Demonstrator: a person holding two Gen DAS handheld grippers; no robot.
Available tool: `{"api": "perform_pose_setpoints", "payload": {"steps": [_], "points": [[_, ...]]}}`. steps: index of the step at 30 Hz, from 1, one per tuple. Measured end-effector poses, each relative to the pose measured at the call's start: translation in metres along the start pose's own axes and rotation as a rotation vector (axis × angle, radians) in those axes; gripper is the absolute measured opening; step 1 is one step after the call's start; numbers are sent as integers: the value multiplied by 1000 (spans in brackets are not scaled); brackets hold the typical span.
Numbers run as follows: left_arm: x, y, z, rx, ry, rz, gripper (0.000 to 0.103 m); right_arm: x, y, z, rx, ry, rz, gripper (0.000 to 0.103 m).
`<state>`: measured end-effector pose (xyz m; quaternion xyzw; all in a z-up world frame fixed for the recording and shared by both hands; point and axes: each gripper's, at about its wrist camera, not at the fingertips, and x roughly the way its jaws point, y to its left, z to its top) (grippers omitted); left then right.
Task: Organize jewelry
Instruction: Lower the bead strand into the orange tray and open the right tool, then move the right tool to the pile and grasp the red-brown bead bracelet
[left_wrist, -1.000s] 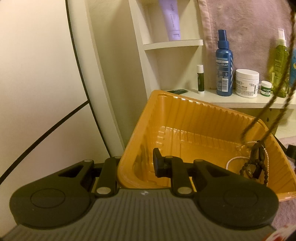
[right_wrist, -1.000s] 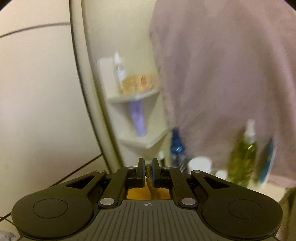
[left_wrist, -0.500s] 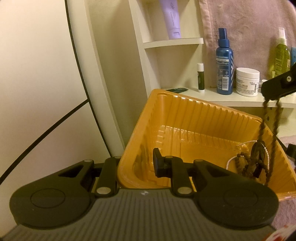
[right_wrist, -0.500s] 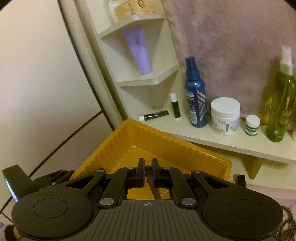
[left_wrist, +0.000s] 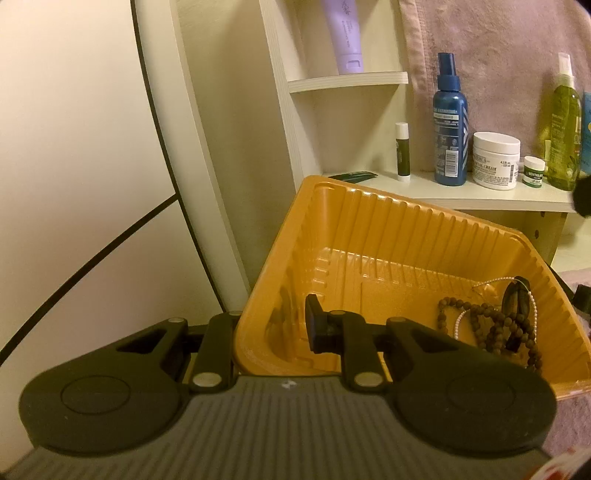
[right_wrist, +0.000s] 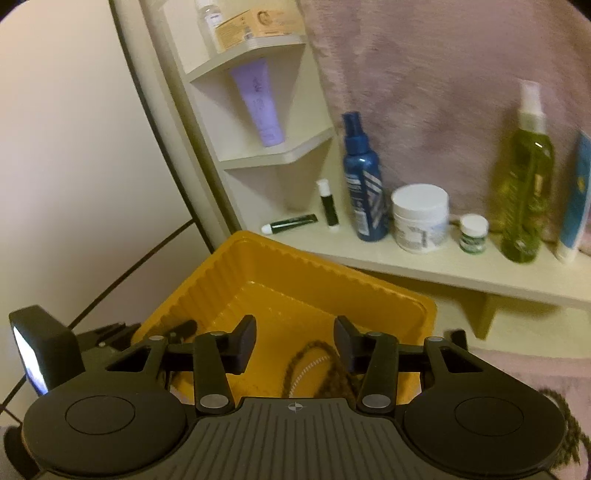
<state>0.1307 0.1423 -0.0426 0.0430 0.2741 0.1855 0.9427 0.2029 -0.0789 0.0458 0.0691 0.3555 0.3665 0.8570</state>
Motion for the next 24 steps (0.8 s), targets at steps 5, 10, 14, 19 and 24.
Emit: {"api": "perform_pose_setpoints", "payload": {"steps": [5, 10, 14, 19, 24], "points": [[-1, -1, 0, 4, -3, 2, 18, -30, -27, -11, 68, -37, -48, 47], [-1, -1, 0, 4, -3, 2, 18, -71, -74, -24, 149, -84, -153, 47], [-2, -1, 0, 4, -2, 3, 18, -94, -107, -40, 197, -90, -232, 47], [-3, -1, 0, 6, 0, 2, 19, -103, -130, -68, 223, -44, -293, 47], [-3, -1, 0, 8, 0, 4, 19, -92, -134, -96, 213, 39, -291, 47]]}}
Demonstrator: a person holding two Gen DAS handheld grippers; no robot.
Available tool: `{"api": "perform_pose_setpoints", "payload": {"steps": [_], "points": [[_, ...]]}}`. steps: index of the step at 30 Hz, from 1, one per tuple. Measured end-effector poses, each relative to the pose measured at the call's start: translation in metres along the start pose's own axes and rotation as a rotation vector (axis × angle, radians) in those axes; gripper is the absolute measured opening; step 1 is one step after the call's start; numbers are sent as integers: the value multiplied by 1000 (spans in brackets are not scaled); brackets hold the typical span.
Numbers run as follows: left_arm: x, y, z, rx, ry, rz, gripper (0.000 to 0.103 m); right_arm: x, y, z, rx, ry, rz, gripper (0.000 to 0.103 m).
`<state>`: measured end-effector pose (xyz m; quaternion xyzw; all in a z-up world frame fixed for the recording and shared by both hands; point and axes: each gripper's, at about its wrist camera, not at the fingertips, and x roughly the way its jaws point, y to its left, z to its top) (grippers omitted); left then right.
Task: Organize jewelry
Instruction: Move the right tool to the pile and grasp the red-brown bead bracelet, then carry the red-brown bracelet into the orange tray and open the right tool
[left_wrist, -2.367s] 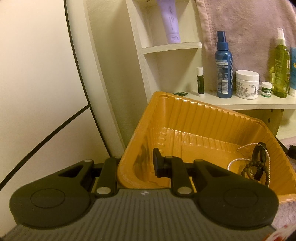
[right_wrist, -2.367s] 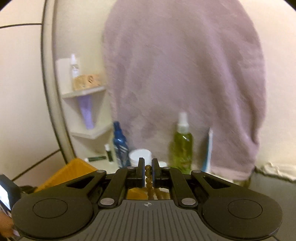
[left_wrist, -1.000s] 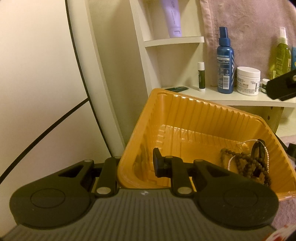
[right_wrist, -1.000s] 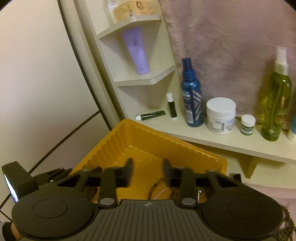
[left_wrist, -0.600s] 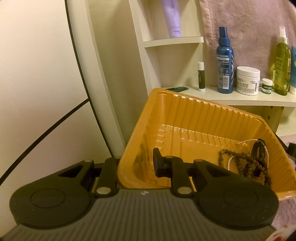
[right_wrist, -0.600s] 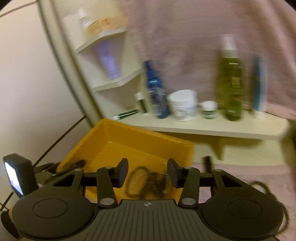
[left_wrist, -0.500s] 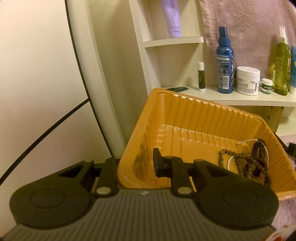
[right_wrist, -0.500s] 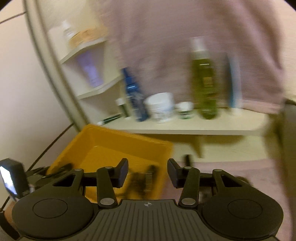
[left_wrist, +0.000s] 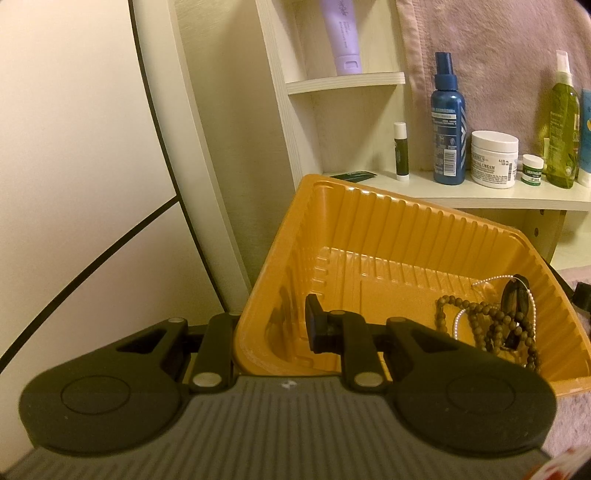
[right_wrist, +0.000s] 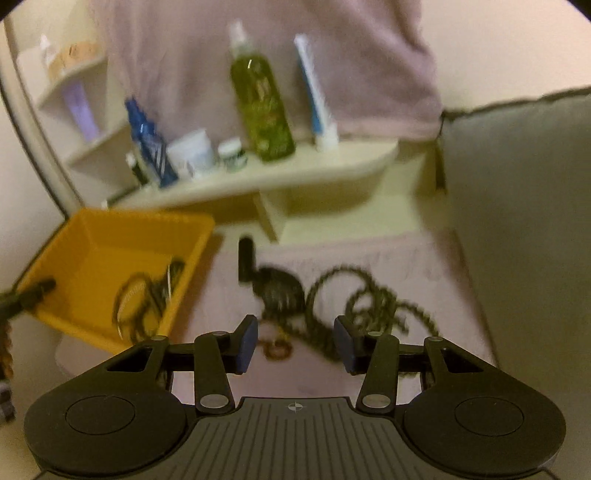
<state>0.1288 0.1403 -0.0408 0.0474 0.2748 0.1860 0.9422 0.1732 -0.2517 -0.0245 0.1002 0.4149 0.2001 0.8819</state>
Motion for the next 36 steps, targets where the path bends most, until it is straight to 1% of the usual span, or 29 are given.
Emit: {"api": "perform_pose_setpoints", "payload": {"steps": [5, 8, 14, 17, 19, 21, 23, 24, 27, 30, 36], "points": [[-1, 0, 0, 5, 1, 1, 19, 28, 7, -16, -29, 63, 10, 47], [0, 0, 1, 6, 3, 1, 19, 48, 14, -23, -69, 93, -12, 47], [0, 0, 1, 6, 7, 2, 18, 77, 23, -24, -131, 92, -66, 47], [-1, 0, 1, 9, 6, 1, 18, 86, 30, -25, -180, 70, -89, 47], [-1, 0, 2, 11, 5, 2, 19, 91, 38, -27, -252, 61, -116, 41], [-1, 0, 2, 12, 5, 0, 19, 91, 44, -29, -297, 55, -103, 17], [-1, 0, 2, 12, 6, 0, 19, 91, 47, -30, -316, 61, -104, 10], [-1, 0, 2, 12, 6, 0, 19, 90, 48, -31, -320, 63, -106, 5], [-1, 0, 2, 12, 6, 0, 19, 85, 48, -31, -315, 67, -99, 5], [0, 0, 2, 9, 9, 0, 19, 74, 46, -29, -302, 51, -86, 5], [-1, -1, 2, 10, 8, 0, 18, 38, 45, -8, -261, -7, -34, 5]]}}
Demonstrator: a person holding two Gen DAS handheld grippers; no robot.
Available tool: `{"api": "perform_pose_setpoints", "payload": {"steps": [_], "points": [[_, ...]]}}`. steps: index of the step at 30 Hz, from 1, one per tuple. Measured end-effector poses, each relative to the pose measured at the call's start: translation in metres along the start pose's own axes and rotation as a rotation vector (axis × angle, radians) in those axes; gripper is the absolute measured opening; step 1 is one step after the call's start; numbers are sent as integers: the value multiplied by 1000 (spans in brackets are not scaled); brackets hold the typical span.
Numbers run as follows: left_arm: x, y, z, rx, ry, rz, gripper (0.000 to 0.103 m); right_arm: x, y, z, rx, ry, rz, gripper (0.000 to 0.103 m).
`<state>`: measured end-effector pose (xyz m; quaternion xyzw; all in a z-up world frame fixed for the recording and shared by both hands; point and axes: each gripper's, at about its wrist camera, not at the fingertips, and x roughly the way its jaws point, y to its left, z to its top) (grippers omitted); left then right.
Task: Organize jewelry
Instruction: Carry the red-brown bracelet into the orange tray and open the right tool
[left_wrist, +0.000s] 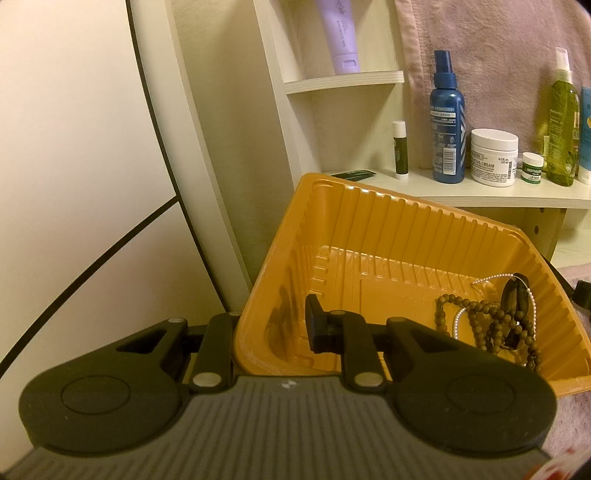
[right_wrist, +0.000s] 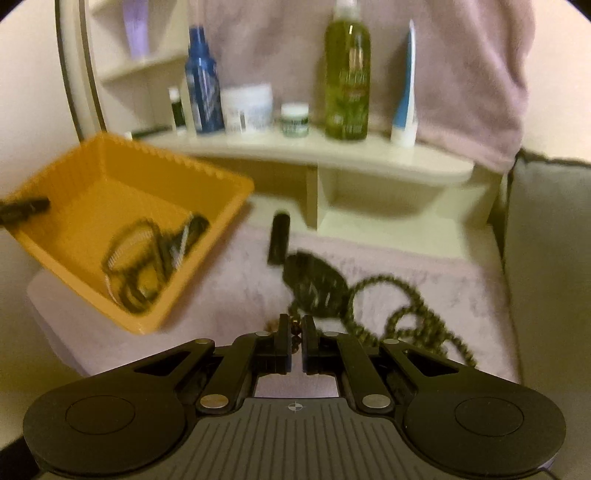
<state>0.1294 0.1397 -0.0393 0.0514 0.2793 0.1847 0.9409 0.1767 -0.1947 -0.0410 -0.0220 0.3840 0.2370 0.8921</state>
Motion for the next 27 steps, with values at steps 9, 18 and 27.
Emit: {"api": "perform_pose_setpoints", "payload": {"steps": [9, 18, 27], "points": [[0, 0, 0, 1, 0, 1, 18, -37, 9, 39, 10, -84, 60, 5], [-1, 0, 1, 5, -4, 1, 18, -32, 50, 79, -21, -119, 247, 5], [-2, -1, 1, 5, -6, 1, 18, 5, 90, 90, -73, -70, 302, 5]]}}
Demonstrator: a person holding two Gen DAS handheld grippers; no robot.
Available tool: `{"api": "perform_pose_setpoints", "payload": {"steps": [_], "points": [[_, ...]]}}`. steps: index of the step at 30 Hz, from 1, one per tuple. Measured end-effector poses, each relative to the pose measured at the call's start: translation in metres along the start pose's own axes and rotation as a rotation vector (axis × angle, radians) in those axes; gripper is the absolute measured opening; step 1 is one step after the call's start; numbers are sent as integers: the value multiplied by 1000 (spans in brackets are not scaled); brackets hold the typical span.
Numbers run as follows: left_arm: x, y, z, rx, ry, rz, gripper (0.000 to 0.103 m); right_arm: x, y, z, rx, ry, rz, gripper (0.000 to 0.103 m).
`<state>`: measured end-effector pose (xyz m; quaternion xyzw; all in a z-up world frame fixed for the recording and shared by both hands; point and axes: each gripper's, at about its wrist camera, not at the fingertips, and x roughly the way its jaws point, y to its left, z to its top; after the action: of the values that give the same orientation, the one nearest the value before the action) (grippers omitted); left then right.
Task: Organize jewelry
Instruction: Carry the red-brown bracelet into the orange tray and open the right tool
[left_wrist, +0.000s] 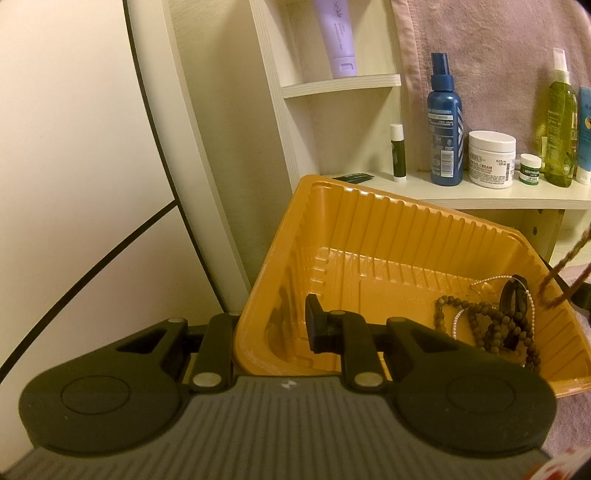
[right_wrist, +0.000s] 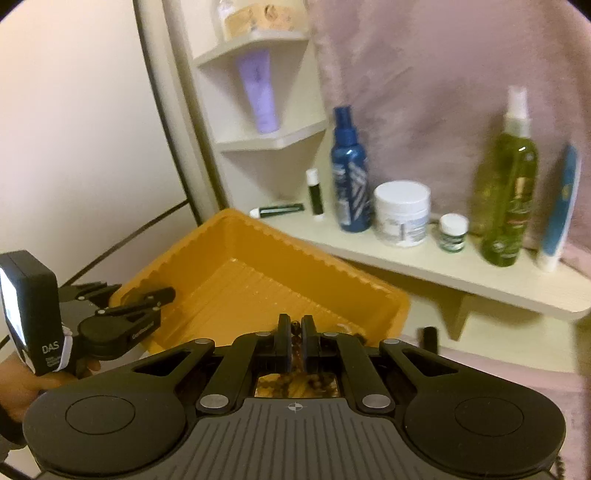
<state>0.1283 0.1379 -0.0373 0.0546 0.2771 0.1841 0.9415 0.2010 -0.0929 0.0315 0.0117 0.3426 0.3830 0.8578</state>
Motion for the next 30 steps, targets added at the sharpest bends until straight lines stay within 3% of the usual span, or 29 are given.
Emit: {"api": "perform_pose_setpoints", "payload": {"steps": [8, 17, 30], "points": [[0, 0, 0, 0, 0, 0, 19, 26, 12, -6, -24, 55, 9, 5], [0, 0, 0, -1, 1, 0, 18, 33, 22, 2, -36, 33, 32, 5], [-1, 0, 1, -2, 3, 2, 19, 35, 10, -10, -18, 70, -17, 12]]}}
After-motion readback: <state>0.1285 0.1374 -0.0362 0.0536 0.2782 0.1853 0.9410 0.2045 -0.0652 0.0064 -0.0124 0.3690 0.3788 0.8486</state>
